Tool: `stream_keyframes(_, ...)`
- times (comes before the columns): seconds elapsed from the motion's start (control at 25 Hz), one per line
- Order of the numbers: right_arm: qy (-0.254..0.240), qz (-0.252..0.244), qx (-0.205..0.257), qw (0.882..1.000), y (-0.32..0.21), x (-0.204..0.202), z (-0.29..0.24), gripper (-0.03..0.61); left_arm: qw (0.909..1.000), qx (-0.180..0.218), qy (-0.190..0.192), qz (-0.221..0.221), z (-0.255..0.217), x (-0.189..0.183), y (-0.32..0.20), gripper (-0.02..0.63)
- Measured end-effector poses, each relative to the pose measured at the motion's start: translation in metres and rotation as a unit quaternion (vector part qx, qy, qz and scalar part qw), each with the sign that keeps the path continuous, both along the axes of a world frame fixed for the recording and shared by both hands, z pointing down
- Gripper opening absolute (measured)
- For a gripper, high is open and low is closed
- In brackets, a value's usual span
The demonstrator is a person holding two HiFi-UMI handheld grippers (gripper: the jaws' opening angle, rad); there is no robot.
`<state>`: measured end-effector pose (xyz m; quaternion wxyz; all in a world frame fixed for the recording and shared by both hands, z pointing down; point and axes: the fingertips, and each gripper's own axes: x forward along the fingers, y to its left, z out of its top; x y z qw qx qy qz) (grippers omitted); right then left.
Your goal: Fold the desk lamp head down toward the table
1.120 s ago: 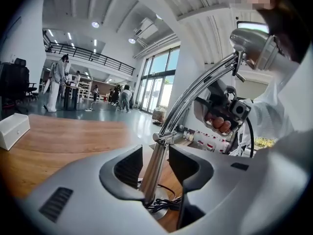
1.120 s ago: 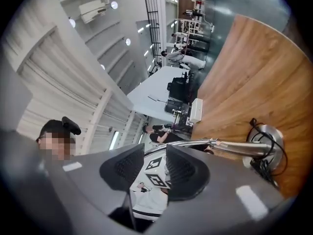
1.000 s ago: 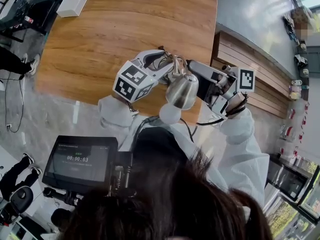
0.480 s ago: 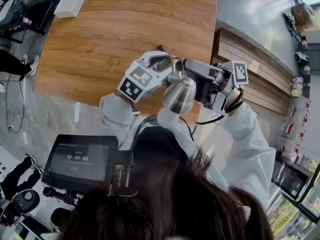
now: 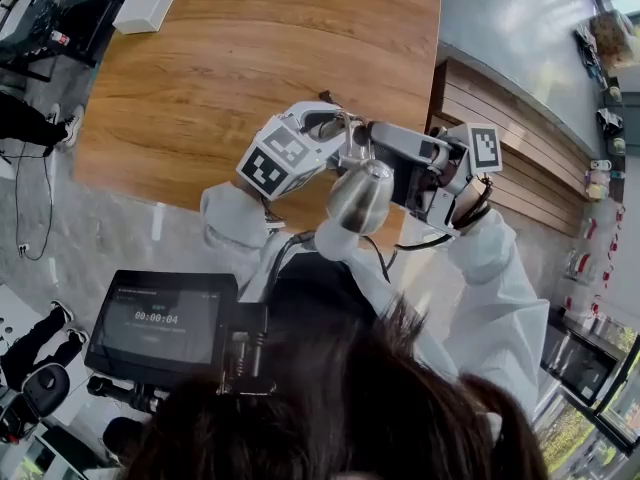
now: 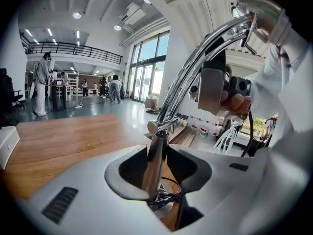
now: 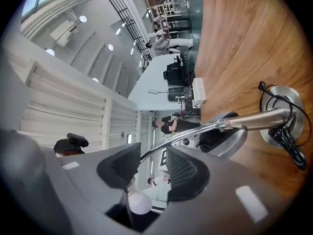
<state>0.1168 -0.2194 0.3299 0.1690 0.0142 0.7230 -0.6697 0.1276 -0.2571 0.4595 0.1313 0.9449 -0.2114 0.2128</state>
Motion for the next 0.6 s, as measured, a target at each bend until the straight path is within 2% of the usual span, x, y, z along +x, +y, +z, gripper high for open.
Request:
stream_keyframes(0.16, 0.014, -0.002, 0.027, 1.000, 0.005, -0.002, 0.002, 0.156, 0.9994, -0.019, 0.001, 0.027, 0.003, 0.001, 0.001, 0.127)
stream_keyframes(0.36, 0.059, -0.012, 0.105, 0.993, 0.021, -0.011, 0.014, 0.149, 0.9976, -0.041, 0.006, 0.055, 0.012, -0.003, 0.000, 0.133)
stream_keyframes(0.44, 0.097, -0.022, 0.155, 0.983, 0.029, -0.015, 0.028, 0.146, 0.9968, -0.047, 0.014, 0.064, 0.015, -0.004, -0.002, 0.135)
stream_keyframes(0.6, 0.159, -0.024, 0.248, 0.955, 0.045, -0.022, 0.056, 0.121, 0.9953, -0.051, 0.016, 0.081, 0.018, -0.005, -0.004, 0.137)
